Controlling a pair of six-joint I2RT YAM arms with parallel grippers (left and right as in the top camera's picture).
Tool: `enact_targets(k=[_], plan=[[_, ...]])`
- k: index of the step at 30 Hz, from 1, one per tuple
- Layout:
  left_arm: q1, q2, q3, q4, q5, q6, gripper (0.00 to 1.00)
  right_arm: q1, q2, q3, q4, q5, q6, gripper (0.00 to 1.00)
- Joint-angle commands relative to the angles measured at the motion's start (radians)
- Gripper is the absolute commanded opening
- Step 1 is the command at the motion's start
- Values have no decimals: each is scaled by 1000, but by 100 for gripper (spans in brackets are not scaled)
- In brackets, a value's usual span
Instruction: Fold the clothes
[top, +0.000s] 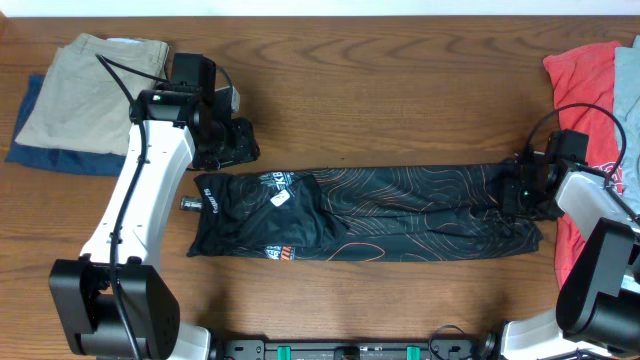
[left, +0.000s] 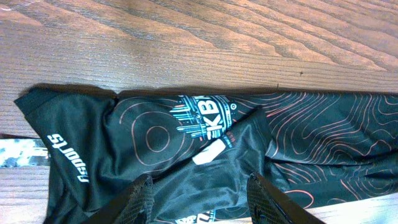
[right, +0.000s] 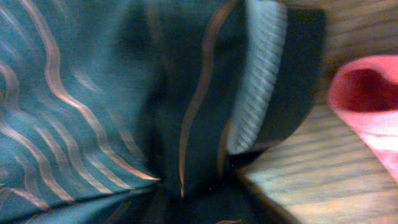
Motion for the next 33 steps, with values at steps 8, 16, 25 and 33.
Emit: enact_targets(k=[8, 16, 25, 33], plan=[[2, 1, 13, -5, -10, 6, 51, -10, 80, 133, -229, 161, 115, 1], [2, 1, 13, -5, -10, 6, 51, -13, 77, 415, -485, 132, 136, 1], [1, 1, 13, -6, -10, 6, 51, 161, 54, 476, -557, -13, 96, 1], [2, 1, 0, -6, -10, 6, 51, 391, 55, 455, -541, -58, 219, 1]])
